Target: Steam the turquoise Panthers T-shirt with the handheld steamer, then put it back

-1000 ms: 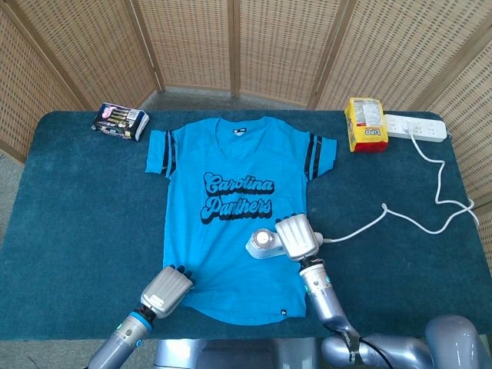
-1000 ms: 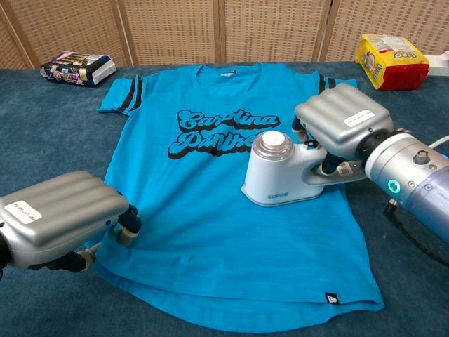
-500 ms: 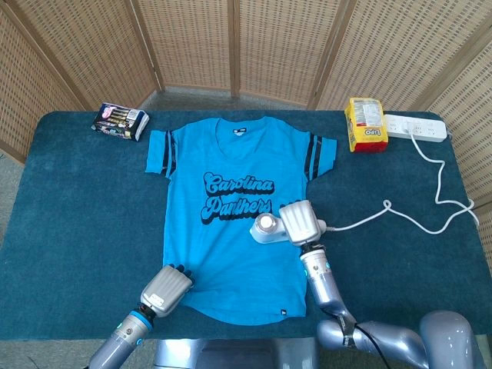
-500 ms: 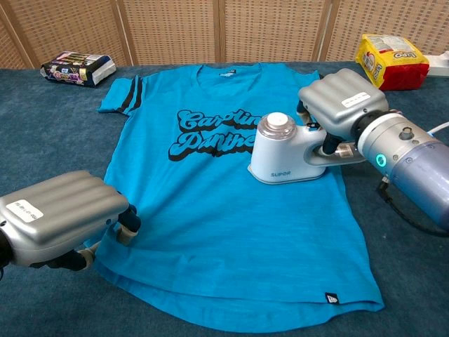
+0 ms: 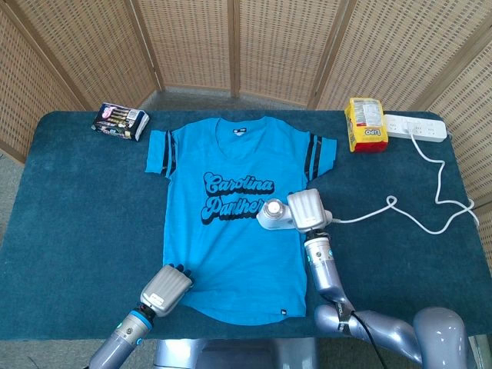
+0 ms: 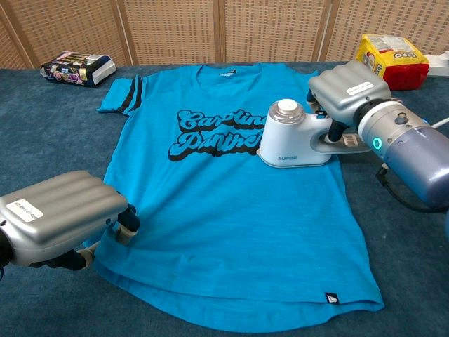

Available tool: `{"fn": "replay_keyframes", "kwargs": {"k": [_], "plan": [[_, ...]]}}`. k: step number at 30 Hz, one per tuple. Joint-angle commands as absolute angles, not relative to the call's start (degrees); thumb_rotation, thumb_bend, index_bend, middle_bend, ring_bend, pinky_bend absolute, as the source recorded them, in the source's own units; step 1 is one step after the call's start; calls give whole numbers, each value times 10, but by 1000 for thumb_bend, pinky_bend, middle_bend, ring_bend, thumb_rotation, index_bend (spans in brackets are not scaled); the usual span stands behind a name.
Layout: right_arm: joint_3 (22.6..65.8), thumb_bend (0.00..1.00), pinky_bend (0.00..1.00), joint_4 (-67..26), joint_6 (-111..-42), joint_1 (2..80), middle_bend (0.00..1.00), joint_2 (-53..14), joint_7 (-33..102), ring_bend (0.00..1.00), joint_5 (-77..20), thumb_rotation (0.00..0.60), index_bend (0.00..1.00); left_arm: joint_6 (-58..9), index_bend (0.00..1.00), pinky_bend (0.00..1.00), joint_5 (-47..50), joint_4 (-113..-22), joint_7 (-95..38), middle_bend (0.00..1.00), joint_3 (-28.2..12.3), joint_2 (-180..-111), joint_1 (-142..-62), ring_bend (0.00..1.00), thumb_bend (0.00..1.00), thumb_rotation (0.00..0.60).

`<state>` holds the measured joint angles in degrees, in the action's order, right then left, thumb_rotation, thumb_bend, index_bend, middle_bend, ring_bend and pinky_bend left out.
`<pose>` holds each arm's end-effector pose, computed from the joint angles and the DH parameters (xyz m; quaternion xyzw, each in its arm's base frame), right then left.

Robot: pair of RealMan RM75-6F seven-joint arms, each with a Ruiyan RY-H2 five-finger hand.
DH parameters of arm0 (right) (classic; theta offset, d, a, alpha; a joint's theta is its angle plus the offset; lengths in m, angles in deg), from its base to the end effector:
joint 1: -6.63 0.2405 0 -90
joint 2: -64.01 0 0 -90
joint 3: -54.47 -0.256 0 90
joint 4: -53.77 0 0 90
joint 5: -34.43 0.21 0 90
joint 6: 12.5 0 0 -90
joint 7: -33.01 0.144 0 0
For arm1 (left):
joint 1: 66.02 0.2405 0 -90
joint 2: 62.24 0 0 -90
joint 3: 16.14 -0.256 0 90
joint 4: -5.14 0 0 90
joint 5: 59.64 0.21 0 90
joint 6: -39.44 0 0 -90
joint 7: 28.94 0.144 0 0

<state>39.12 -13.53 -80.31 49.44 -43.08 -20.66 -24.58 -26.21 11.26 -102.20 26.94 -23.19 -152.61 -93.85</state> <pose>-0.1428 -0.3610 -0.0548 0.7198 -0.2081 0.2645 0.6072 -0.1480 0.1798 -0.0440 -0.8489 -0.2687 -0.2556 0.3767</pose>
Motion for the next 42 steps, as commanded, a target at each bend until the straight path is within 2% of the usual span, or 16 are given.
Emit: {"fn": "replay_keyframes", "kwargs": {"k": [1,28,42], "plan": [[393,271,731,-132,-802,494,774,-432,-203,803,-245,600,783,-262,659,577,112,-1022,269,506,-232,-1526,-939,451,481,600],[464,267,736,-243,-841,454,774,-417,-220,803,-292,600,783,-260,659,577,120,-1018,264,505,-236,-1531,-942,451,482,600],[476,267,733,-283,-841,450,773,-402,-257,803,-304,600,783,-258,659,577,119,-1013,261,505,-235,-1535,-943,451,482,599]]}}
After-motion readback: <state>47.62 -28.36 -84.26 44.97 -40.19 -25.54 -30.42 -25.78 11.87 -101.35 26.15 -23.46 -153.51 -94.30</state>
